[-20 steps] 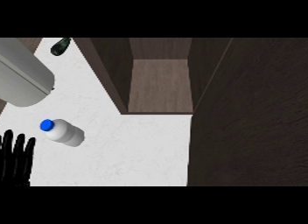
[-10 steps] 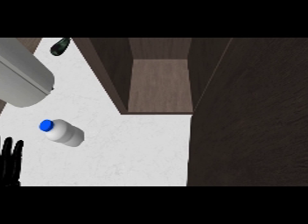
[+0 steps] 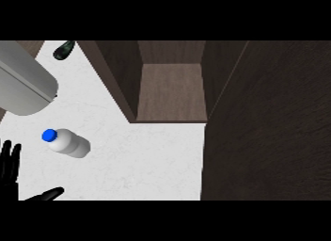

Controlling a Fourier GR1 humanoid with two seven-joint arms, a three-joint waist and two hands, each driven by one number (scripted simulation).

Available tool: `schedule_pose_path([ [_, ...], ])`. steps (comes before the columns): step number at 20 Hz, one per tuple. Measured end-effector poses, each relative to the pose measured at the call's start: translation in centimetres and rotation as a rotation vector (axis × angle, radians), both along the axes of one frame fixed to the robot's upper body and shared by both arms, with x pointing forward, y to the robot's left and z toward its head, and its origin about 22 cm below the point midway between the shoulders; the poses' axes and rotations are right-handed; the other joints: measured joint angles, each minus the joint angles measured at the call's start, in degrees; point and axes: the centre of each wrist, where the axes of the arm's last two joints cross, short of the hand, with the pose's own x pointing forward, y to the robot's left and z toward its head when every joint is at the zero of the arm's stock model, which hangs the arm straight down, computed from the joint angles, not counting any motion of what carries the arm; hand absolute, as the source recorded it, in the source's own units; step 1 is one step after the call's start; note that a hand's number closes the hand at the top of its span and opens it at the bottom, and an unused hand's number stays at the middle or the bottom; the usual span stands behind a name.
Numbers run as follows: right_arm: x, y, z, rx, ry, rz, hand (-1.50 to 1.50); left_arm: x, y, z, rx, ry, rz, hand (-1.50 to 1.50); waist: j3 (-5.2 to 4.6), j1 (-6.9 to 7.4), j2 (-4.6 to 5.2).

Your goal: Pick up the bottled water, place it into the cabinet and close the cabinet

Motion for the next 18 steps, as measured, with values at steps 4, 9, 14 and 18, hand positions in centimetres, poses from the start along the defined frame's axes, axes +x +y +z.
schedule_pose_path([
  [4,-0.6,0.1,-0.2,-0.003,0.0,0.0,-1.5,0.5,1.7,-2.1,0.004,0.024,0.001,-1.5,-0.02,-0.07,-0.01],
  [9,-0.7,0.2,-0.4,-0.005,0.0,0.002,-1.5,1.8,3.4,-4.6,-0.004,0.069,-0.003,-1.5,-0.01,-0.17,0.03],
  [14,-1.1,-0.1,-0.4,-0.002,0.0,0.006,-1.5,2.5,4.8,-6.9,-0.048,0.104,0.012,-1.5,-0.02,-0.19,0.03],
  [18,-1.2,0.2,-0.5,0.005,-0.002,0.012,-1.5,3.3,4.8,-9.0,-0.083,0.128,0.019,-1.5,-0.02,-0.23,0.04],
])
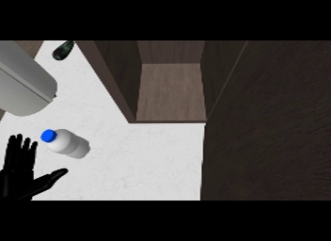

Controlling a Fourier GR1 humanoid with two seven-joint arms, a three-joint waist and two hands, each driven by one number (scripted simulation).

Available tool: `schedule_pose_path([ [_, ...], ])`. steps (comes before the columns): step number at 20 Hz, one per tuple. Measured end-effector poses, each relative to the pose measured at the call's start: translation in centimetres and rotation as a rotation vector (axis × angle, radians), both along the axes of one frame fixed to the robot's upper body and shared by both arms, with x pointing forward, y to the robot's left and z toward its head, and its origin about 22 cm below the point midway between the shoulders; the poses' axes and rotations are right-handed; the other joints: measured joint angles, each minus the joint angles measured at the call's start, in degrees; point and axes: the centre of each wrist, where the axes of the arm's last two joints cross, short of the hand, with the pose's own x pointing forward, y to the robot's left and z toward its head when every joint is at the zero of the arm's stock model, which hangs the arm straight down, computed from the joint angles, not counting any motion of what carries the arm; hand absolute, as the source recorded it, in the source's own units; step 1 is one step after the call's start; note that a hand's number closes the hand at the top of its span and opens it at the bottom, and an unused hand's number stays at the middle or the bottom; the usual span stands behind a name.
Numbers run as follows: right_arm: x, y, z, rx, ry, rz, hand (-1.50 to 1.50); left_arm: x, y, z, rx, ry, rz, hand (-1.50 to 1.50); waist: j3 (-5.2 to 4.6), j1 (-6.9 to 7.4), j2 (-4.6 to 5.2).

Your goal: Pick up the bottled water, place it into the cabinet and close the cabinet

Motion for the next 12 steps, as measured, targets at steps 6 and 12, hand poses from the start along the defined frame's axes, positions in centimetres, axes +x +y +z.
schedule_pose_path([
  [6,0.0,-0.1,-0.1,0.007,0.0,-0.002,-1.5,0.7,1.3,-3.1,-0.078,0.005,-0.005,-1.5,-0.02,-0.14,0.04],
  [12,0.1,-0.4,-0.3,0.007,-0.003,0.0,-1.5,2.0,1.2,-5.2,-0.1,0.002,-0.018,-1.5,-0.04,-0.16,0.08],
])
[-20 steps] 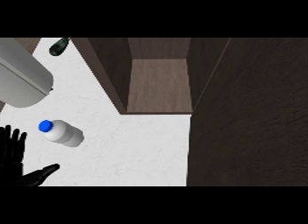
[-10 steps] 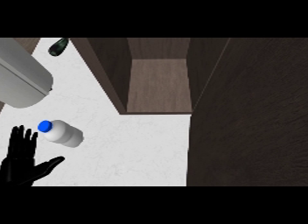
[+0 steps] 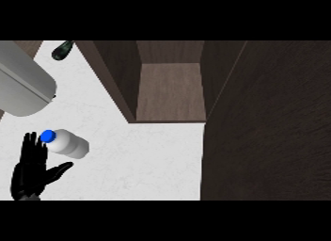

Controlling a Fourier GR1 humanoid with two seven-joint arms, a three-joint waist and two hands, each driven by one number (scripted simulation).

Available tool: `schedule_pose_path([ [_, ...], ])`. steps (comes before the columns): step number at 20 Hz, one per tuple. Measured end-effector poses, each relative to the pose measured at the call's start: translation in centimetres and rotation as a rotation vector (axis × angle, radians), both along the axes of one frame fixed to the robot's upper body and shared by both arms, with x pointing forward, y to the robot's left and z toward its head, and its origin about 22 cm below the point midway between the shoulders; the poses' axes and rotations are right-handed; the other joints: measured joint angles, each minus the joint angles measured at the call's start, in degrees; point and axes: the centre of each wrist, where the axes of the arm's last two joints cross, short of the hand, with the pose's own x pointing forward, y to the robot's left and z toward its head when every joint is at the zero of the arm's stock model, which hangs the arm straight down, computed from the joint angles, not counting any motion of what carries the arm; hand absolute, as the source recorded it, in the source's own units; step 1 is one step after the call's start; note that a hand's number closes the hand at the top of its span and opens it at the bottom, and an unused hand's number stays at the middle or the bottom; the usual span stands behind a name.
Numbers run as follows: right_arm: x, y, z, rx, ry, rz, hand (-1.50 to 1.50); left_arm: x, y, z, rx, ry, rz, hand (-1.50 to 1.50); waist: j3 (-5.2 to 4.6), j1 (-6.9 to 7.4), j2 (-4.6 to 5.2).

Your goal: Pick up the bottled water, place it into the cabinet and close the cabinet

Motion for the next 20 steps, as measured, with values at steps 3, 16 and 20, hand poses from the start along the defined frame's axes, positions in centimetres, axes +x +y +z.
schedule_pose_path([
  [3,-0.3,-0.4,0.0,-0.005,-0.002,-0.003,-1.5,-0.1,0.0,-0.9,-0.007,-0.004,-0.008,-1.5,0.02,-0.03,-0.02],
  [16,0.4,0.0,-0.5,-0.005,0.003,0.007,-1.5,1.2,-0.8,-2.7,-0.091,-0.055,-0.039,-1.5,0.16,-0.31,0.03],
  [20,0.6,0.1,-0.2,0.0,0.001,0.009,-1.5,2.0,-1.3,-2.6,-0.139,-0.059,-0.065,-1.5,0.19,-0.34,0.07],
])
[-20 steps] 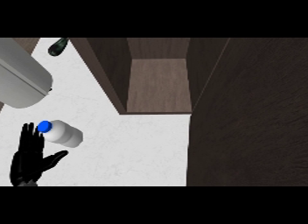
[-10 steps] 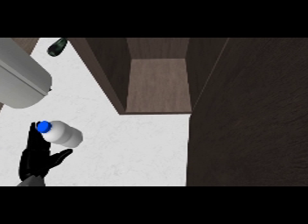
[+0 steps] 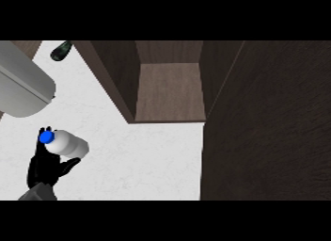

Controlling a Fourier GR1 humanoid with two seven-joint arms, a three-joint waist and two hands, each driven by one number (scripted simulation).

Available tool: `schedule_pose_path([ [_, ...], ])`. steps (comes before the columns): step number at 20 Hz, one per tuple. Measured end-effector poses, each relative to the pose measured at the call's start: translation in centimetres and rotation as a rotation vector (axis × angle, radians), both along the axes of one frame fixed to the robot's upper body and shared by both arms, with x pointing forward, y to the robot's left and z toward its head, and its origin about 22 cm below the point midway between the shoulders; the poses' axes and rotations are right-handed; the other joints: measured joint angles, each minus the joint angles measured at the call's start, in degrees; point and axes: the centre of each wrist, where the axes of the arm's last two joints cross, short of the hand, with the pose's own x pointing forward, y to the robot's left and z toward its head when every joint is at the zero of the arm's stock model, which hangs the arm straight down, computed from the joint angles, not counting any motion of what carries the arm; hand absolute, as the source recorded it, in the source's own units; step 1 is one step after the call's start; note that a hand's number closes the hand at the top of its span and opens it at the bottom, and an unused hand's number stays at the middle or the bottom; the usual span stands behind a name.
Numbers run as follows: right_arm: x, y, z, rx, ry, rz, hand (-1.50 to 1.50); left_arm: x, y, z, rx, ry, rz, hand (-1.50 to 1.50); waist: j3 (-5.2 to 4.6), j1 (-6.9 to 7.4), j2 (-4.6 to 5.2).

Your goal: Pick up the bottled water, place it into the cabinet and close the cabinet

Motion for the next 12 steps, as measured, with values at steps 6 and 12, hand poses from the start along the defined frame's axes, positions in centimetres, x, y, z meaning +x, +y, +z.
schedule_pose_path([
  [6,-0.2,0.3,0.6,0.006,0.005,0.009,-1.5,1.2,-1.2,0.1,-0.063,-0.006,-0.036,-1.5,-0.08,-0.07,0.03],
  [12,0.2,0.6,-0.5,0.008,0.014,0.02,-1.5,1.7,-1.7,0.2,-0.079,-0.012,-0.096,1.5,-0.14,-0.26,0.13],
])
